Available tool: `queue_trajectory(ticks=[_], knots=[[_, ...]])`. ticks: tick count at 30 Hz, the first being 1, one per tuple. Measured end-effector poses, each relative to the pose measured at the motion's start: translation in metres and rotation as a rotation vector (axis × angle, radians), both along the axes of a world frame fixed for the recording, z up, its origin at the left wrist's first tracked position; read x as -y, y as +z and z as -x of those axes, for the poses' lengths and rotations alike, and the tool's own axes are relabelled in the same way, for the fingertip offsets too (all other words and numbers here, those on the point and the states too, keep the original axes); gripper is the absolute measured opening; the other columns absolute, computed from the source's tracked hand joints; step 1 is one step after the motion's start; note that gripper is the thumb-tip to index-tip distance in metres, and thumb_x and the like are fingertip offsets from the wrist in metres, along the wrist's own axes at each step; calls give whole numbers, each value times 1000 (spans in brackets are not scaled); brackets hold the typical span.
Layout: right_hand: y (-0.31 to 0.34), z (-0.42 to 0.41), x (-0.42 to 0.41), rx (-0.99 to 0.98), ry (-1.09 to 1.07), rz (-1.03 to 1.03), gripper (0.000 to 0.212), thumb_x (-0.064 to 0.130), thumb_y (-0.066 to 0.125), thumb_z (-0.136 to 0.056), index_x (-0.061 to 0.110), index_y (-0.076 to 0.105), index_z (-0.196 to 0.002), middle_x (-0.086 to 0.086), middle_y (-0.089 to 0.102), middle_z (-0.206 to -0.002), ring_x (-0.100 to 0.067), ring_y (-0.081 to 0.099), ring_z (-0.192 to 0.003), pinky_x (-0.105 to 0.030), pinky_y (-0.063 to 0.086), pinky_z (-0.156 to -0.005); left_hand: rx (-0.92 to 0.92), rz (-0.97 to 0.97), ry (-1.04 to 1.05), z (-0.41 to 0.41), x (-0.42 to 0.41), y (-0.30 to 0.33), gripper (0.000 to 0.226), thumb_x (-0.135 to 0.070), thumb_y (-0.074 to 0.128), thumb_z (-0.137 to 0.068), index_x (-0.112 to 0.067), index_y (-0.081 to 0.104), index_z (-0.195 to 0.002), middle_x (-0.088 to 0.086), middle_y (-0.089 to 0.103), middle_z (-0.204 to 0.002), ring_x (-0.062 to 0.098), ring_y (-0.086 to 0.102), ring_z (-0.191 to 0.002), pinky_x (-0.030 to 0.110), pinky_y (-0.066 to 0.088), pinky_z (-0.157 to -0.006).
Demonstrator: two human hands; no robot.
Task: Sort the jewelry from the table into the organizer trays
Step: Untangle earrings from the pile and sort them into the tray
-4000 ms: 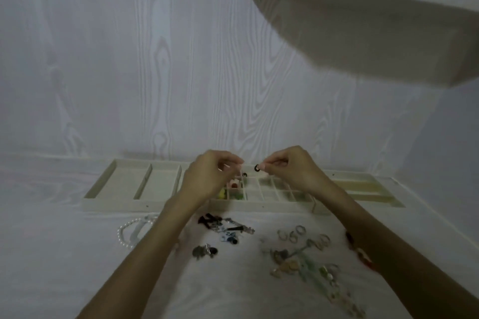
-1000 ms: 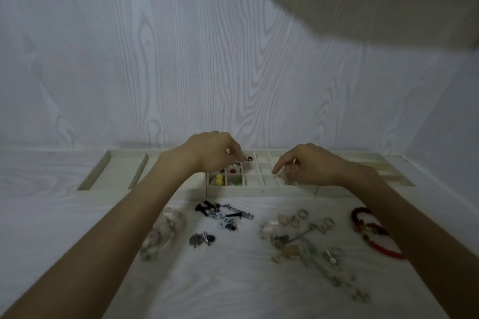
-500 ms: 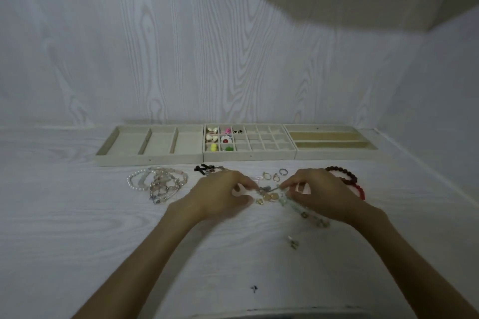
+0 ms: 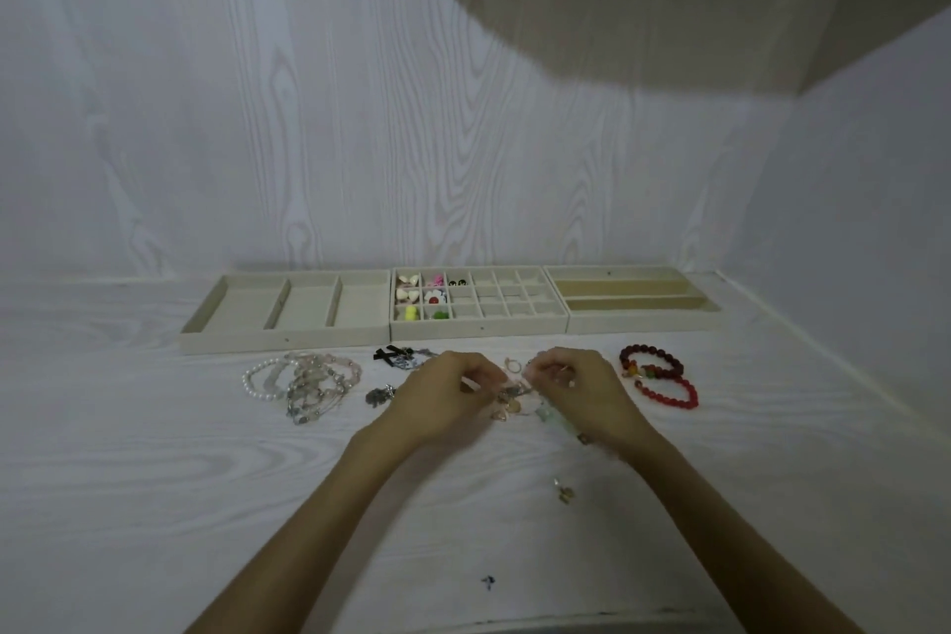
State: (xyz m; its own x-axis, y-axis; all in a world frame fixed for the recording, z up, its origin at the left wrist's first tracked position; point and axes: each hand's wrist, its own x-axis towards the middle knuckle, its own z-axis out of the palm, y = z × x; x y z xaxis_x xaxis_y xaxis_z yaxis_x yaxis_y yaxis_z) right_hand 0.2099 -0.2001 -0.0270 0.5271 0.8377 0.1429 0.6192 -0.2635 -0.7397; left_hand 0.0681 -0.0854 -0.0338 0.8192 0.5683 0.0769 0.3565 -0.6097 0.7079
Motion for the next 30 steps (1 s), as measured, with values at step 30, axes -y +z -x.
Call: queue_trajectory(ticks=[30], knots=[[69,-6,-101,260,182,55,5,31,73,-79,33,71,-75,10,64,-72,-2,51,-59,-24,43,-62,99,-179,117,1,-87,40,20,-47,54,-91,-38,71,-91,-18,69,-96,2,60,-85,31,51,-78]])
